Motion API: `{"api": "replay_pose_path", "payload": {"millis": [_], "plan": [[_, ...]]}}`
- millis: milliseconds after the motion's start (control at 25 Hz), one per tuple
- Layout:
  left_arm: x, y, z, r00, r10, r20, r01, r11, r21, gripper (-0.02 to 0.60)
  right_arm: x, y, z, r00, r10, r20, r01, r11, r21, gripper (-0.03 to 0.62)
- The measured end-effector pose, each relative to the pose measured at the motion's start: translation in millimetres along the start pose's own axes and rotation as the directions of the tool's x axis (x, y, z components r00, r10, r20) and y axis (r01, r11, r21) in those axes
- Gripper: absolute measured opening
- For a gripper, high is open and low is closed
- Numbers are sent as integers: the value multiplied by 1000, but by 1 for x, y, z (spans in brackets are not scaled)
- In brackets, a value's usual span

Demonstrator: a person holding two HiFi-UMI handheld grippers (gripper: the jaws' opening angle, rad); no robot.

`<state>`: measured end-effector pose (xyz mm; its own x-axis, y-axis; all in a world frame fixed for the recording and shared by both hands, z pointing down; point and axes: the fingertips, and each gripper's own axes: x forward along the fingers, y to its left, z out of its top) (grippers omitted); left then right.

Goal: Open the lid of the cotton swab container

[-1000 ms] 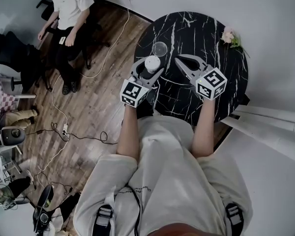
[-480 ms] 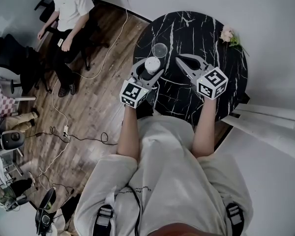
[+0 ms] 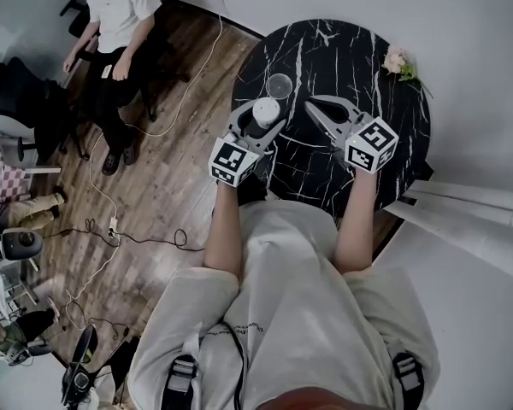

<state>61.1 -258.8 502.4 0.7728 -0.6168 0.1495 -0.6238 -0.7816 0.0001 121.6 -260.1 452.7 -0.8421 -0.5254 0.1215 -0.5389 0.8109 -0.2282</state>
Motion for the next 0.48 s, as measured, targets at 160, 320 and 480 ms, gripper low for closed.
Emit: {"api": "replay_pose_path", "payload": {"millis": [160, 320, 480], "plan": [[0, 1, 2, 1000, -3, 2, 3, 1000, -1, 265, 2, 2, 0, 1000, 6, -3, -6, 1000, -1, 32], [-1, 0, 2, 1000, -4, 5, 4, 1000, -1, 265, 3, 6, -1, 1000, 14, -6, -14, 1000, -6, 33], [-2, -2, 0, 1000, -7, 4, 7, 1000, 1, 265, 3, 8, -4, 1000, 20, -8, -20, 1000, -9, 34]]}}
